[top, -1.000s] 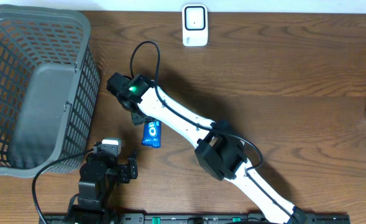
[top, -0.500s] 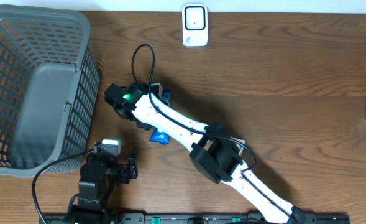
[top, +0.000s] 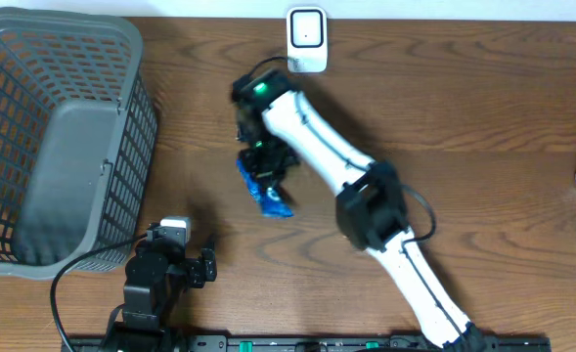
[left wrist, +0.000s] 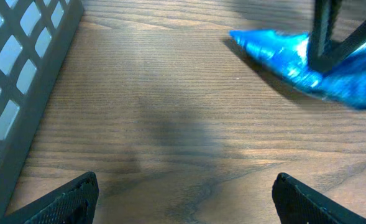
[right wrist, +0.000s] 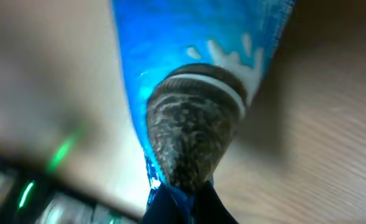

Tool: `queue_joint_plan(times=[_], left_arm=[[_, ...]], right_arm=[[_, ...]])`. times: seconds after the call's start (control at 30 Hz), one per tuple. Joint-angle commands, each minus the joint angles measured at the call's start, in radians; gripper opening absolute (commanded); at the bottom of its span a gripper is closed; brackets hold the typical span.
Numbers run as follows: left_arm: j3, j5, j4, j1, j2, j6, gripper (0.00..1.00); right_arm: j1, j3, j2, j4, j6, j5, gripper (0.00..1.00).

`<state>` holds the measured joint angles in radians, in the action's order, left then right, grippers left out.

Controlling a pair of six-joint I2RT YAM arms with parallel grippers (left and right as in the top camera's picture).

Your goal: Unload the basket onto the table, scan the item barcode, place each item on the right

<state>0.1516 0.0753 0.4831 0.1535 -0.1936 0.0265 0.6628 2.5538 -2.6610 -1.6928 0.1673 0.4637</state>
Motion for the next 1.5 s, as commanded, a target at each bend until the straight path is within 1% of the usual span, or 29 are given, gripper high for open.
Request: queue_joint_plan(times=[0.0,0.1,0.23,0.37,0.47,0.5,0.63,0.77,0.8,0.83,1.03,1.17,1.47], left_arm=[[-0.015,-0.005,0.003,0.002,0.008,0.005,0.90],[-0.015,-0.005,0.003,0.002,0.008,0.005,0.90],[-0.015,-0.005,0.003,0.002,0.008,0.005,0.90],[-0.015,-0.005,0.003,0.002,0.008,0.005,0.90],[-0.015,-0.005,0.003,0.002,0.008,0.005,0.90],[-0.015,-0.005,0.003,0.002,0.008,0.005,0.90],[-0.015,-0.005,0.003,0.002,0.008,0.005,0.90],[-0.015,-0.005,0.003,0.002,0.007,0.005,0.90],[-0.015,-0.005,0.003,0.002,0.008,0.005,0.90],[-0.015,-0.005,0.003,0.002,0.008,0.005,0.90],[-0.015,-0.005,0.003,0.002,0.008,0.005,0.90],[-0.015,-0.005,0.003,0.002,0.008,0.005,0.90],[-0.015,-0.005,0.003,0.002,0.008,0.005,0.90]], right_arm=[[-0.090,0.012,-0.013,-0.008,-0.268,0.294,0.01],[-0.142,0.008,-0.013,-0.008,-0.373,0.431,0.01],[-0.195,0.008,-0.013,-0.008,-0.465,0.641,0.01],[-0.223,0.008,-0.013,-0.008,-0.587,0.742,0.01],[-0.227,0.000,-0.013,-0.008,-0.741,0.809,0.01],[-0.224,-0.001,-0.013,-0.008,-0.824,0.830,0.01],[-0.214,-0.003,-0.013,-0.008,-1.032,0.909,0.01],[-0.205,-0.003,-0.013,-0.008,-1.219,0.978,0.01],[-0.205,-0.003,-0.013,-0.008,-1.244,0.991,0.01],[-0.205,-0.003,-0.013,-0.008,-1.309,1.021,0.01],[-0.206,-0.003,-0.013,0.000,-1.421,1.088,0.01],[-0.206,-0.003,-0.013,0.025,-1.425,1.098,0.01],[-0.205,-0.003,-0.014,0.024,-1.424,1.091,0.01]])
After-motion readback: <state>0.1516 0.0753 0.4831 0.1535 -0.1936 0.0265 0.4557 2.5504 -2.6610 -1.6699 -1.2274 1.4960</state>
